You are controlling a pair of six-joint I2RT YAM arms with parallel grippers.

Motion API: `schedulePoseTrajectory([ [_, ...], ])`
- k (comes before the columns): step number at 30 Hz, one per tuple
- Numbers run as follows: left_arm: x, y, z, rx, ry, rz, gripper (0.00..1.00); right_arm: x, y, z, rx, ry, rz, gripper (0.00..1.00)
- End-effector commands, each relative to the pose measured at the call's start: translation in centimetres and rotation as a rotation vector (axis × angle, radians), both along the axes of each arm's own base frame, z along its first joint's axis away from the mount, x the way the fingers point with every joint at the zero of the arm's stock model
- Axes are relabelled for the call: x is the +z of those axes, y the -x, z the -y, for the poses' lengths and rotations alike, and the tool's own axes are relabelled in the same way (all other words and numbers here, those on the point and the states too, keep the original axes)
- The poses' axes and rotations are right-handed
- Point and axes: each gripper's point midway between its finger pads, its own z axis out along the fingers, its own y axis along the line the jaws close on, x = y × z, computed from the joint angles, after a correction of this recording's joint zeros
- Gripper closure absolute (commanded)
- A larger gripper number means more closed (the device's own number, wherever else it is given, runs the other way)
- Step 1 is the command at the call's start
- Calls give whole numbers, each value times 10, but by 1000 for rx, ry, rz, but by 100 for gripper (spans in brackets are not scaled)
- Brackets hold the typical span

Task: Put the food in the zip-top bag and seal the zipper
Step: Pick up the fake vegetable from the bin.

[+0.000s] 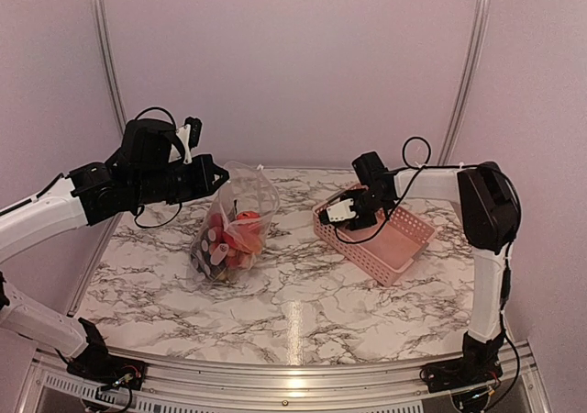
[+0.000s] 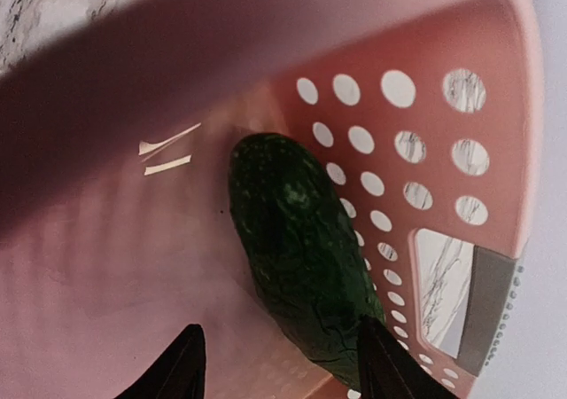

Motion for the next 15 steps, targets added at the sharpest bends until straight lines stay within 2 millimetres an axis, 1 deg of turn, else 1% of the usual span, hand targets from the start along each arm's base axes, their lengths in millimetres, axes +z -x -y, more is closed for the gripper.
schedulePoseTrajectory([
  [1,3,-3,-2,10,0,6,100,18,-16,-8,18,-11,58,44],
  [5,1,-4,-1,14,-3,5,100,18,-17,-5,27,-1,69,44],
  [9,-1,-5,2,7,0,1,100,3,-23,1,18,28,55,42],
  [15,1,-5,1,10,-2,1,100,-19,-17,4,20,69,-36,43],
])
